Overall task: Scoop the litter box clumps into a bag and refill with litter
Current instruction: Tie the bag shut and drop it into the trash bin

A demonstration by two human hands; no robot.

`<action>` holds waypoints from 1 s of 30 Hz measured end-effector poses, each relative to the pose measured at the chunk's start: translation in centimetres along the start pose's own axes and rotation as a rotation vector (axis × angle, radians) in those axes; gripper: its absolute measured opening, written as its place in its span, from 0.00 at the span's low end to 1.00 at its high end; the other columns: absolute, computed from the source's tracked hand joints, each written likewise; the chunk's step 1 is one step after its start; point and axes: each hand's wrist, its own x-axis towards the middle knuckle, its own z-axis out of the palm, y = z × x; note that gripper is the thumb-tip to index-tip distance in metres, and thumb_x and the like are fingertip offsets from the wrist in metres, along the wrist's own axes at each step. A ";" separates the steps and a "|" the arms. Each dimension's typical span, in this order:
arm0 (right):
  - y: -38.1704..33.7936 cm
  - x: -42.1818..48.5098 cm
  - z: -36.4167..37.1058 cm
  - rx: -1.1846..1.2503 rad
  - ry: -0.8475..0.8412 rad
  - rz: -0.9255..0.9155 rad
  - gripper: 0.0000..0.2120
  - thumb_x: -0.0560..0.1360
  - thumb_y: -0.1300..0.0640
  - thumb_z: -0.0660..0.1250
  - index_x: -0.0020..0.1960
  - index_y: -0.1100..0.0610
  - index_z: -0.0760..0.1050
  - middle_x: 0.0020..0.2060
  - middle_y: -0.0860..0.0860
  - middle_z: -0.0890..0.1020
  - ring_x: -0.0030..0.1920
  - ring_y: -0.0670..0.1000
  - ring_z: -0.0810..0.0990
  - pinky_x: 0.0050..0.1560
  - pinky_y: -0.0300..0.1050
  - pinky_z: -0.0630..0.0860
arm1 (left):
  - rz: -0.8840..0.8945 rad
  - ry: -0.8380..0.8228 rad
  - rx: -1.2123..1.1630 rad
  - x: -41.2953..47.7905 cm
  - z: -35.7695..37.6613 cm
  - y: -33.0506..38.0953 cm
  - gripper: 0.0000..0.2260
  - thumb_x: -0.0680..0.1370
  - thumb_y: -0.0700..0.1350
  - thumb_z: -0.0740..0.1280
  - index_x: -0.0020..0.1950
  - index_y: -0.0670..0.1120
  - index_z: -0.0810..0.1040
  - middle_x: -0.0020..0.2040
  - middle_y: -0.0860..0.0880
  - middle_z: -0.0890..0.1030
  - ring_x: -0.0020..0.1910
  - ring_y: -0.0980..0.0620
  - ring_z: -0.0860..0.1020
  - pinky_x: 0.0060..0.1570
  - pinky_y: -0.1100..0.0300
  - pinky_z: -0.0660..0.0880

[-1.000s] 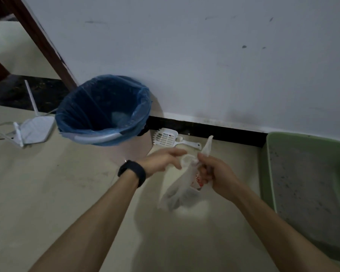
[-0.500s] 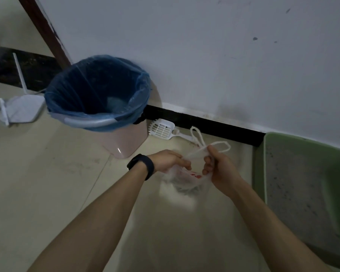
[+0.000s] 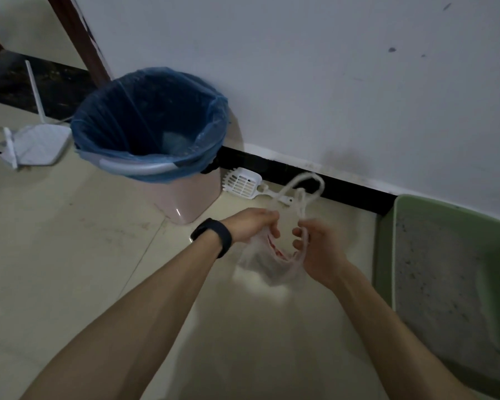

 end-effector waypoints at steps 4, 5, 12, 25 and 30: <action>-0.7 -0.1 1.5 -0.457 0.218 -0.103 0.26 0.72 0.32 0.64 0.50 0.54 0.81 0.35 0.46 0.76 0.32 0.45 0.69 0.36 0.41 0.65 | 0.120 0.031 0.516 0.6 2.2 0.7 0.16 0.82 0.57 0.56 0.46 0.48 0.77 0.44 0.51 0.82 0.45 0.51 0.79 0.49 0.54 0.75; -1.0 0.1 1.4 -0.451 0.272 -0.143 0.23 0.75 0.35 0.62 0.48 0.55 0.82 0.34 0.47 0.79 0.30 0.45 0.68 0.34 0.40 0.65 | 0.114 0.022 0.569 0.8 2.7 0.8 0.16 0.82 0.56 0.56 0.43 0.49 0.76 0.44 0.50 0.82 0.44 0.50 0.79 0.49 0.53 0.75; -1.7 -0.5 -2.1 -0.043 -0.217 0.050 0.12 0.77 0.51 0.65 0.40 0.57 0.80 0.31 0.50 0.73 0.30 0.46 0.71 0.33 0.39 0.69 | -0.112 -0.246 -0.159 0.1 0.6 -0.4 0.14 0.78 0.57 0.65 0.50 0.48 0.82 0.50 0.52 0.84 0.55 0.51 0.80 0.64 0.51 0.71; 1.9 -1.3 1.1 -0.906 0.194 -0.770 0.06 0.70 0.57 0.76 0.42 0.51 0.79 0.38 0.42 0.82 0.41 0.40 0.79 0.43 0.29 0.72 | -0.245 -0.161 -0.287 -0.5 0.3 -1.5 0.27 0.78 0.68 0.55 0.61 0.50 0.80 0.44 0.51 0.85 0.50 0.50 0.80 0.52 0.54 0.73; 2.6 -1.3 0.5 -0.788 0.169 -0.623 0.07 0.71 0.54 0.75 0.45 0.41 0.84 0.39 0.35 0.85 0.42 0.39 0.83 0.48 0.34 0.77 | -0.112 0.072 -0.450 0.3 0.2 -1.9 0.19 0.74 0.62 0.69 0.58 0.52 0.83 0.52 0.50 0.83 0.54 0.48 0.81 0.52 0.55 0.77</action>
